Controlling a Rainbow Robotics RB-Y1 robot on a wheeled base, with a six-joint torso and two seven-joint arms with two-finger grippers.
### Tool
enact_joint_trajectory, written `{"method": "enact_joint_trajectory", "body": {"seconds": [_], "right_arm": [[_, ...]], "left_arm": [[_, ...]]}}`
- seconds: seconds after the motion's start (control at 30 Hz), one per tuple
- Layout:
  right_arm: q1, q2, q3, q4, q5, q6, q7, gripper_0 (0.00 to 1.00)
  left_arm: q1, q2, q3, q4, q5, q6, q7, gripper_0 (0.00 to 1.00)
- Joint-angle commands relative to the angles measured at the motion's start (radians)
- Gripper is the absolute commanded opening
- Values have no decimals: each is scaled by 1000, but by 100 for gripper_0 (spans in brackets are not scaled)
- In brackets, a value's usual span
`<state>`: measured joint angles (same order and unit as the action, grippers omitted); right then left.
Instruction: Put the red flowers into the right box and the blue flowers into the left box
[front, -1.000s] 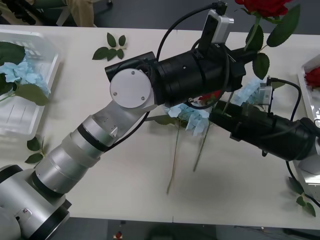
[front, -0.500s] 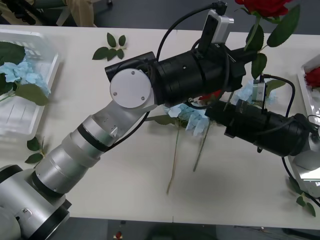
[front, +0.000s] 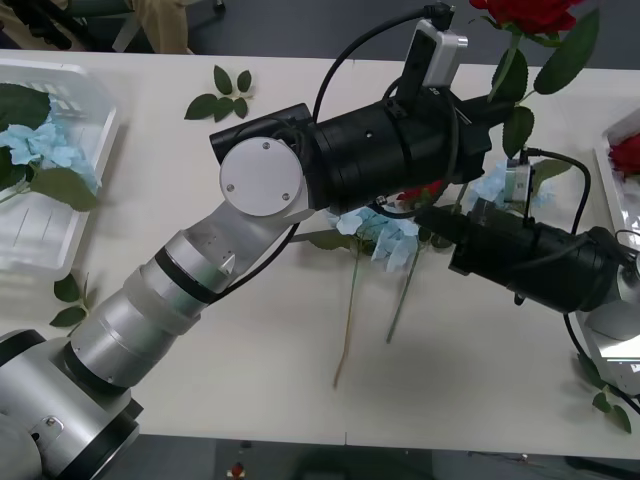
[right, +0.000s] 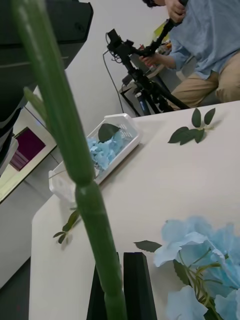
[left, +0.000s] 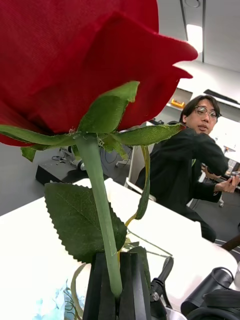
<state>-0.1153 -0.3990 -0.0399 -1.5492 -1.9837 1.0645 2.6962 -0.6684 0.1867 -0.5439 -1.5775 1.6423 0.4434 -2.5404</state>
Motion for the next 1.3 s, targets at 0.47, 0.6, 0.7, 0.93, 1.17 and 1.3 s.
{"method": "enact_joint_trajectory", "body": {"seconds": [0.47,0.6,0.7,0.93,1.17,1.3], "right_arm": [[-12,3,-6,-12,0,-24,9,0],[-12,3,-25,-12,14,-24,9,0],[-12,3,-51,-12,48,-24,9,0],[0,-6,-173,-14,175,18,9,0],[-1,-8,-356,-12,368,126,9,0],[-1,-32,-433,-12,470,138,9,0]], "left_arm": [[6,-15,21,-15,1,-9,-17,100],[6,-15,21,-15,1,-9,-17,100],[6,-15,21,-15,1,-9,-17,100],[6,-15,21,-15,1,-9,-17,100],[6,-15,21,-15,1,-9,-17,100],[6,-15,21,-15,1,-9,-17,100]]}}
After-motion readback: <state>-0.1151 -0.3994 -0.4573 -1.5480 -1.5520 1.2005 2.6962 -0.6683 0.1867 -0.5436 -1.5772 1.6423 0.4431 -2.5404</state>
